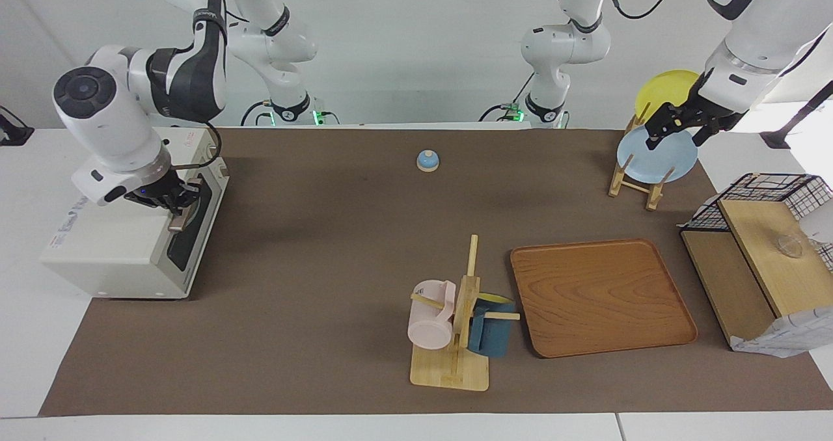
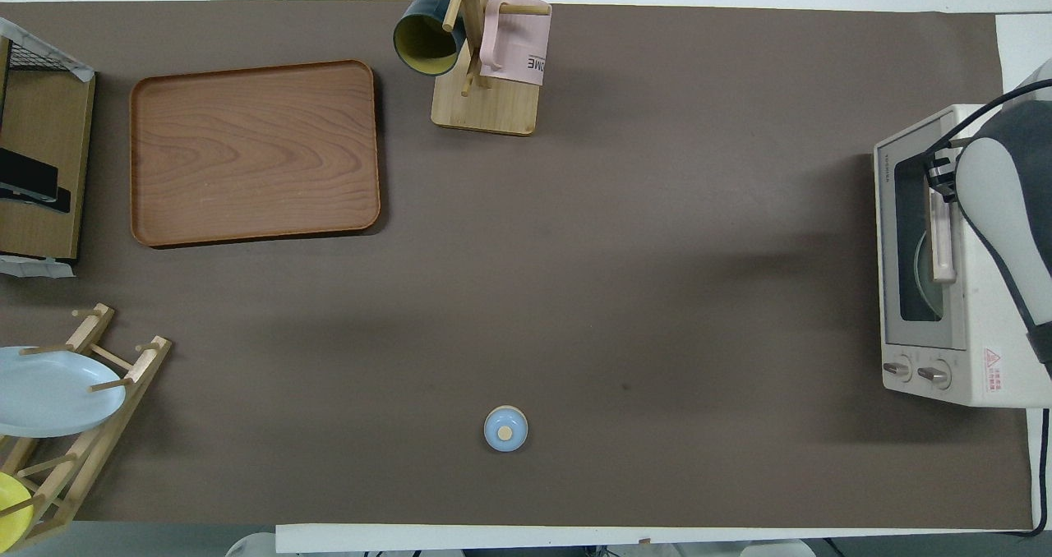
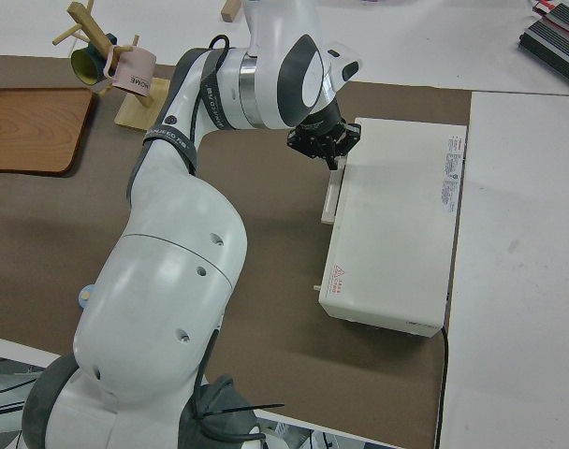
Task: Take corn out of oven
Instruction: 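Reach the right gripper to the oven door handle and grasp it, then pull the oven door down open with the right gripper, then reach the right gripper into the oven and grasp the green plate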
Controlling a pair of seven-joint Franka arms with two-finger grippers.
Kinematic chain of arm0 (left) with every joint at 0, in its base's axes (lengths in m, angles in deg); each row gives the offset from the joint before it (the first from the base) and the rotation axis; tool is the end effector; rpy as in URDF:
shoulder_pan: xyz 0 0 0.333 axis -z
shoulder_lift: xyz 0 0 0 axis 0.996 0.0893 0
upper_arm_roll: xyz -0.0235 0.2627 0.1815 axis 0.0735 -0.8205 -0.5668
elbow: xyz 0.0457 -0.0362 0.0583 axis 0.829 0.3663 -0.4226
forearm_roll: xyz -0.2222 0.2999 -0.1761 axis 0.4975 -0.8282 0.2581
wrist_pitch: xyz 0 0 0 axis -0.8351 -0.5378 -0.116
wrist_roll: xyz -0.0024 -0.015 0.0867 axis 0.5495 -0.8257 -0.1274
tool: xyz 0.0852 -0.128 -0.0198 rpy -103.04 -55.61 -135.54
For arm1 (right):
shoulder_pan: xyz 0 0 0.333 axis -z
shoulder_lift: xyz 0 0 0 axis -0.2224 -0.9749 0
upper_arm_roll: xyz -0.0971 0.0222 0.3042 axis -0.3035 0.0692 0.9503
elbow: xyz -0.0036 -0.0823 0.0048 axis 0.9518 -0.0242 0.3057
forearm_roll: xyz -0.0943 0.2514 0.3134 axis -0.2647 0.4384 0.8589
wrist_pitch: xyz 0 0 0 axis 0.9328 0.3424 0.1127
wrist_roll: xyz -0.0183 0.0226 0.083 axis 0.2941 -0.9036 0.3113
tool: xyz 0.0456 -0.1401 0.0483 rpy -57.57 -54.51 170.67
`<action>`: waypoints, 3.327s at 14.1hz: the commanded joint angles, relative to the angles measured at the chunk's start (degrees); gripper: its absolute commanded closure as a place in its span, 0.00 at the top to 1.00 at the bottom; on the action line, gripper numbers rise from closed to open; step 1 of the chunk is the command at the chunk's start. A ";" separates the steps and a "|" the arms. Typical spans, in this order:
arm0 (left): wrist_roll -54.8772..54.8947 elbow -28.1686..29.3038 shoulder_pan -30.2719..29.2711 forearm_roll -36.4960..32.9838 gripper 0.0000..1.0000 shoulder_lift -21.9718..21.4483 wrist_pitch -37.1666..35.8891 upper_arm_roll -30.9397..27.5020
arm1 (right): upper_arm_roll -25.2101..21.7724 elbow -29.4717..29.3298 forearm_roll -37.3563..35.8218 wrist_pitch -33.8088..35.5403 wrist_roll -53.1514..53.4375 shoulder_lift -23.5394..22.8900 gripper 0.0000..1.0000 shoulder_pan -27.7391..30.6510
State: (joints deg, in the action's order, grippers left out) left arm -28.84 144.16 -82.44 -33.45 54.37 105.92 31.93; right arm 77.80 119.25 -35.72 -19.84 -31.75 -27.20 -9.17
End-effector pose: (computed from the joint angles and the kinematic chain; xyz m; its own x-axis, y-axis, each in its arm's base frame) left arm 0.5524 -0.0321 0.5915 0.9968 -0.0272 -0.0747 -0.0283 -0.9995 -0.0135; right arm 0.6037 -0.0816 0.4387 0.9825 0.0697 -0.1730 0.1009 -0.9787 0.1786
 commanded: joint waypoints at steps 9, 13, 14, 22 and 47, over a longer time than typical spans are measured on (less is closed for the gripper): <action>-0.16 -0.04 -0.42 0.61 1.00 -0.13 -0.69 -0.02 | 0.57 7.20 -1.84 -6.05 6.18 0.10 0.00 -2.61; -0.16 -0.04 -0.42 0.61 1.00 -0.13 -0.69 -0.02 | 0.66 7.20 -1.14 -8.95 12.17 -2.62 0.00 -7.28; -0.16 0.05 -0.42 0.61 1.00 -0.13 -0.69 -0.02 | 0.66 7.29 -1.05 -10.52 12.26 -3.32 0.00 -7.37; -0.16 -0.04 -0.42 0.61 1.00 -0.13 -0.69 -0.02 | 0.75 9.39 2.20 -20.28 14.37 -9.92 0.00 -9.57; -0.16 -0.04 -0.42 0.61 1.00 -0.13 -0.69 -0.02 | 0.66 19.85 10.29 -14.05 17.98 3.88 0.54 -0.96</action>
State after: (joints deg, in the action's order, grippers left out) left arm -28.84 144.16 -82.44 -33.45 54.37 105.92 31.93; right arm 78.36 136.19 -26.11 -32.59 -12.69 -25.73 -11.04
